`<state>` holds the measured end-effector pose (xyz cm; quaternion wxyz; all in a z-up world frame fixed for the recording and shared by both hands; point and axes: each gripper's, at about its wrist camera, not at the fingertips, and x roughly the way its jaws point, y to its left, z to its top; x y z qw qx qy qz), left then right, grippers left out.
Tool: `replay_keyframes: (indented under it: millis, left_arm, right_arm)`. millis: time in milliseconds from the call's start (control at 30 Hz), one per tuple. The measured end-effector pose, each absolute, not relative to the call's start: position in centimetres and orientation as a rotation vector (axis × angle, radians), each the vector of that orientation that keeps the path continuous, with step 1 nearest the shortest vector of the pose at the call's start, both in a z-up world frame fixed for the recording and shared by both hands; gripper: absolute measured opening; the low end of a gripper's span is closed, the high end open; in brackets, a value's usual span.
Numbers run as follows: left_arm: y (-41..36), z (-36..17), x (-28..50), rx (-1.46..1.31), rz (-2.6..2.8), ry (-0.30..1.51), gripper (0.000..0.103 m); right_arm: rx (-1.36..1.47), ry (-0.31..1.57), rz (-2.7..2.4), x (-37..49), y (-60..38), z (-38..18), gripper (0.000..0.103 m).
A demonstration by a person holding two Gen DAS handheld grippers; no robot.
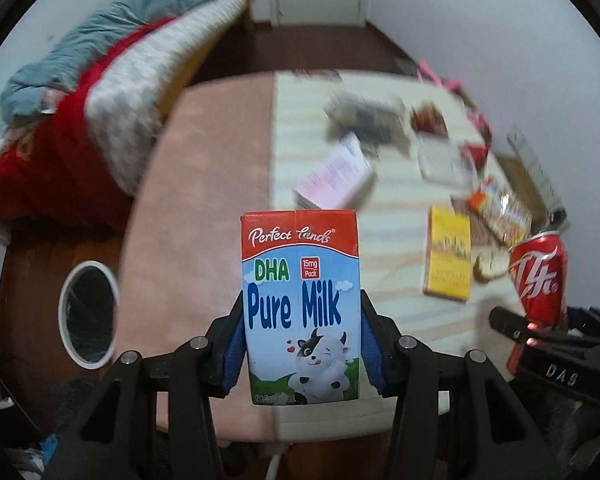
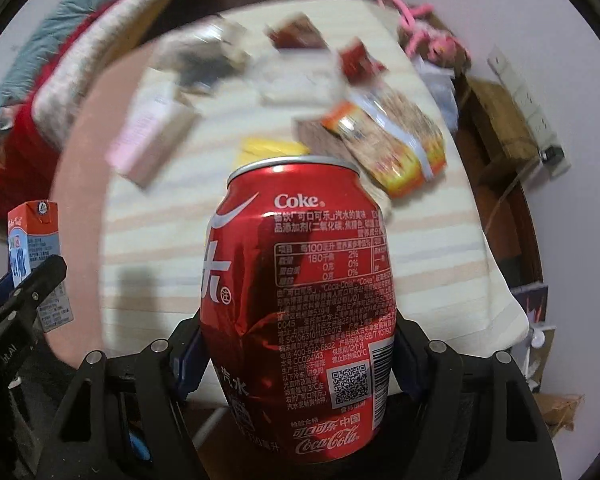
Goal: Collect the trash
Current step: 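Carry the can and milk carton over the white bin and open both tools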
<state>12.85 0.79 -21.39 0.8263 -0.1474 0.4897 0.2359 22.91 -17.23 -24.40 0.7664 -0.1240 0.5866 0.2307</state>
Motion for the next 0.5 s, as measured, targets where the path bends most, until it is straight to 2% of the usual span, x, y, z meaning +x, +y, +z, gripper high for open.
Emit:
replay_keyframes:
  millis: [300, 500]
  left_arm:
    - [9.5, -15.1, 4.6, -0.387, 0.638, 0.888, 0.046]
    - [19.3, -15.5, -3.1, -0.529, 0.753, 0.858, 0.046]
  right_arm:
    - [-0.278, 1.171, 0.771, 16.9, -4.7, -18.9, 0.077]
    - [-0.344, 1.212, 0.997, 11.1, 8.0, -20.1, 0.077]
